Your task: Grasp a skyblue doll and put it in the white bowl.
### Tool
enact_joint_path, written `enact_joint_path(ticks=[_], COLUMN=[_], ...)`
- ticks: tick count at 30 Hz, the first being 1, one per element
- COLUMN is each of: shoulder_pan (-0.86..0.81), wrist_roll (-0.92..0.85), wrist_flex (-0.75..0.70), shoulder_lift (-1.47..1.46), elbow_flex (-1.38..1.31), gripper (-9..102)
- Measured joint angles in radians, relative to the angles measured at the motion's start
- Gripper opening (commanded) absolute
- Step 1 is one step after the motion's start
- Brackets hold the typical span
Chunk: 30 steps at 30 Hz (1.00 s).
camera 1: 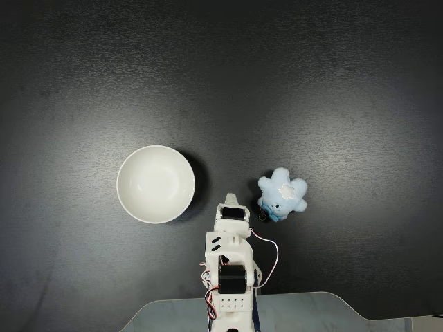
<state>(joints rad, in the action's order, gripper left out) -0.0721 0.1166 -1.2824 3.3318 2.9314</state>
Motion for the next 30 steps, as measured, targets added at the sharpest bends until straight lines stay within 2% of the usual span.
enact_joint_path(ticks=[7, 12, 15, 19, 22, 24, 30], shoulder_pan=[0.002, 0.021, 0.012, 0.018, 0.018, 0.017, 0.014], wrist_roll=[0.003, 0.003, 0.003, 0.003, 0.003, 0.003, -0.037], wrist_flex=[0.021, 0.204, 0.337, 0.359, 0.261, 0.143, -0.356], shoulder_lift=[0.003, -0.1, -0.281, -0.532, -0.632, -0.657, -0.684], elbow_flex=[0.008, -0.002, -0.097, -0.37, -0.64, -0.827, -1.338], gripper=[0, 0, 0, 0, 0, 0, 0])
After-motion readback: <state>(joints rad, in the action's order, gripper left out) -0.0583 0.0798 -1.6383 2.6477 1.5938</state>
